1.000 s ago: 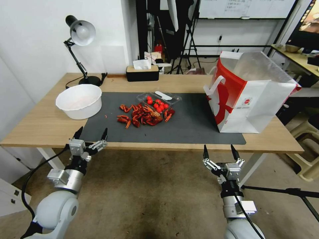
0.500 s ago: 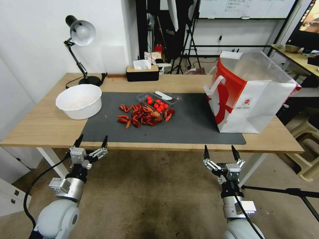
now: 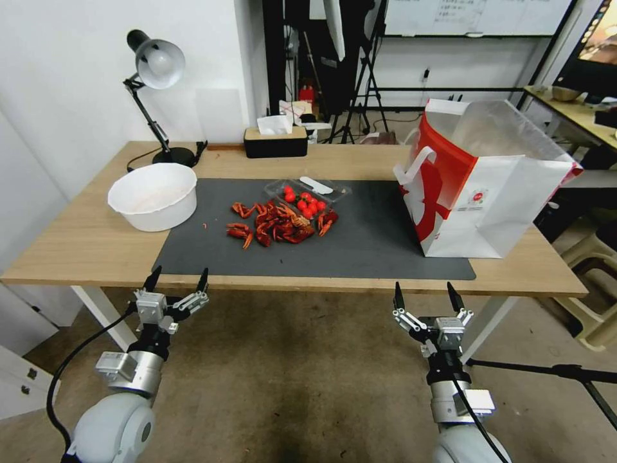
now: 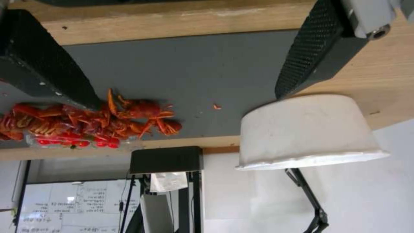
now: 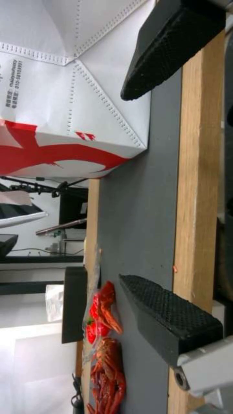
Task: Pick up the trash from the table and place it into the takeout bag.
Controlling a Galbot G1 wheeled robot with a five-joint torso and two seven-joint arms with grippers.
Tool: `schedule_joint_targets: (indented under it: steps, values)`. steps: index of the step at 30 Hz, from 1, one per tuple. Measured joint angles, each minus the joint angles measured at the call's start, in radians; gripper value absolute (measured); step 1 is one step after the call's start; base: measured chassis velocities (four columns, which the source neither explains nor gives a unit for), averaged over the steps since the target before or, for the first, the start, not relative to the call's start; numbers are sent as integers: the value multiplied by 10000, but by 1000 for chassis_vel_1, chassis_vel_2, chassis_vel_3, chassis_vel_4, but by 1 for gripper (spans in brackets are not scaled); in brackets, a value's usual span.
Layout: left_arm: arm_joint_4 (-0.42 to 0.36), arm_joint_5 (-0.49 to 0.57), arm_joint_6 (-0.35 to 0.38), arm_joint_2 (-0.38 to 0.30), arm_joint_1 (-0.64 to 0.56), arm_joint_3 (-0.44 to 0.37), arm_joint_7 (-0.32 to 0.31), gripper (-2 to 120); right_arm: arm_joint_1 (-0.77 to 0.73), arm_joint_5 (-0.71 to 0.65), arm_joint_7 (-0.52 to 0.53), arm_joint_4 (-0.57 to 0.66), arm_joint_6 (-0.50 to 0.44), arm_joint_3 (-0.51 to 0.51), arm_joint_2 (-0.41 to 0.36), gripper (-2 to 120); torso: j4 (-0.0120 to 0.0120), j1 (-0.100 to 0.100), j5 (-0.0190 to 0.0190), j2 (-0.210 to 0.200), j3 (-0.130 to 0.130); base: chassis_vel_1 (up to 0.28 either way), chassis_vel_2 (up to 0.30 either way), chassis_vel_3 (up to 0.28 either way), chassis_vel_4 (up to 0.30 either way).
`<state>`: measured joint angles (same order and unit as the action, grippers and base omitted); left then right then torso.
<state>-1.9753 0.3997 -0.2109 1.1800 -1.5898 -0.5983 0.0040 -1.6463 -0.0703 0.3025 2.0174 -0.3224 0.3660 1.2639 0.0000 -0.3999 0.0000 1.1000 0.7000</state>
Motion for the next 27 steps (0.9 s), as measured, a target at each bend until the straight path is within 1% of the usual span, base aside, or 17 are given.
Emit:
schedule_joint_targets:
  steps: [27]
  values:
    - [38, -41, 23, -32, 78, 87, -3, 100, -25, 2, 3, -19, -11, 28, -9, 100, 0, 0, 0, 0, 0, 0, 0, 0, 0]
